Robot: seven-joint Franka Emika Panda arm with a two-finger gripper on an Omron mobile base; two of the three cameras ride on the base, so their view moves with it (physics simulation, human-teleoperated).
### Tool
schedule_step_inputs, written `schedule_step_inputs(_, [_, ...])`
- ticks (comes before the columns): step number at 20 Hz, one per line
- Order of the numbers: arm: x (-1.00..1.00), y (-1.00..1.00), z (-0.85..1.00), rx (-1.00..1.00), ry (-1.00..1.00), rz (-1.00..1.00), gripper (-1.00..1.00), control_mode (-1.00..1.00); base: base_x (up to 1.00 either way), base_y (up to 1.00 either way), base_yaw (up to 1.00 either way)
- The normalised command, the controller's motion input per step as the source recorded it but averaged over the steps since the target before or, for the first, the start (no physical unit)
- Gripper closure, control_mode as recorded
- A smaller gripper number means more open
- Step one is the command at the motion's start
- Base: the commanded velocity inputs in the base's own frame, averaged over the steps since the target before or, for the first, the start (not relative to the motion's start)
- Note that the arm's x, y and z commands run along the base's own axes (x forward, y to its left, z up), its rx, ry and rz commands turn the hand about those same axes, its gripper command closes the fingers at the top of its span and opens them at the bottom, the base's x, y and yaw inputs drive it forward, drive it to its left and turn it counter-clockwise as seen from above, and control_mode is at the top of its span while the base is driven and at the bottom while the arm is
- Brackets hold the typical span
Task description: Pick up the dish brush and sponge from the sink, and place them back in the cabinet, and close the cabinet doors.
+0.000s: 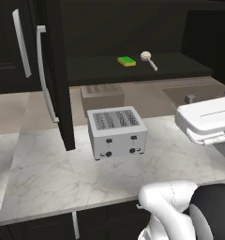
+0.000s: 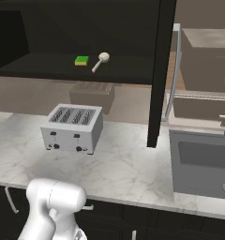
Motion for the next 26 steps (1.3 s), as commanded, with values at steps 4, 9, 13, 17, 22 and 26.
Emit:
schedule_step_inputs(4, [-0.55,0.48,0.0,0.0,0.0,-0.02,-1.0,-1.0,0.0,0.0,0.0])
schedule_step_inputs(9, [-0.47,0.46,0.0,0.0,0.0,0.0,-1.0,-1.0,0.0,0.0,0.0])
schedule_step_inputs(13, [-0.3,0.43,0.0,0.0,0.0,0.0,-1.0,-1.0,0.0,0.0,0.0])
schedule_step_inputs(17, [-0.24,0.44,0.0,0.0,-0.01,0.0,-1.0,-1.0,0.0,0.0,0.0])
schedule_step_inputs(22, [-0.17,0.47,0.0,0.0,0.0,0.0,-1.0,-1.0,0.0,0.0,0.0])
schedule_step_inputs(26, [-0.04,0.48,-0.01,0.0,0.0,0.0,-1.0,-1.0,0.0,0.0,0.0])
